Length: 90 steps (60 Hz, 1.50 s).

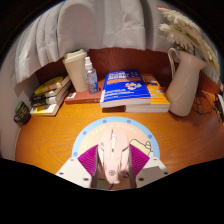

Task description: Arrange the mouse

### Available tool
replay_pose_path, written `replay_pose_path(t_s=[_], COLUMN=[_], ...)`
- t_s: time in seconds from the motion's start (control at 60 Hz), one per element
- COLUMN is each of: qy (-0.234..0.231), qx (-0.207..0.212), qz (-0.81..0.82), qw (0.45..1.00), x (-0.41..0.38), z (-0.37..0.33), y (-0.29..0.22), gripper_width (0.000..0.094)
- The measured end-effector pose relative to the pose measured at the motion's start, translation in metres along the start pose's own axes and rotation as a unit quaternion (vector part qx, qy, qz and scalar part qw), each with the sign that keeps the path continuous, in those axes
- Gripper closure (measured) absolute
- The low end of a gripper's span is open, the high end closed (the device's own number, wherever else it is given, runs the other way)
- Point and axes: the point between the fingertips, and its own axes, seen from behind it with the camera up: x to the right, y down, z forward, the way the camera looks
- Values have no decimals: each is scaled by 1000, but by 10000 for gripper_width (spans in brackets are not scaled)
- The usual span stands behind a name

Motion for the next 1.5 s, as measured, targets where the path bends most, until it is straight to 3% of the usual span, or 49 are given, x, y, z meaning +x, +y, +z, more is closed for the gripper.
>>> replay_pose_path(t_s=[0.167,0.267,0.333,0.417,0.65,0.967,1.5], qy=[-4,-19,0,28,44,60,42], qx=[-3,-11,-25,-32,17,116,154], qz=[3,15,15,-1,13,17,-14], qw=[1000,1000,1000,999,999,991,987], x=[-2,-12,-6,1,-13,-54,-120], z=[2,0,-5,-28,-152,-324,-405], y=[-1,-2,3,4,6,15,47], gripper_width=[367,180,69,67,73,75,71])
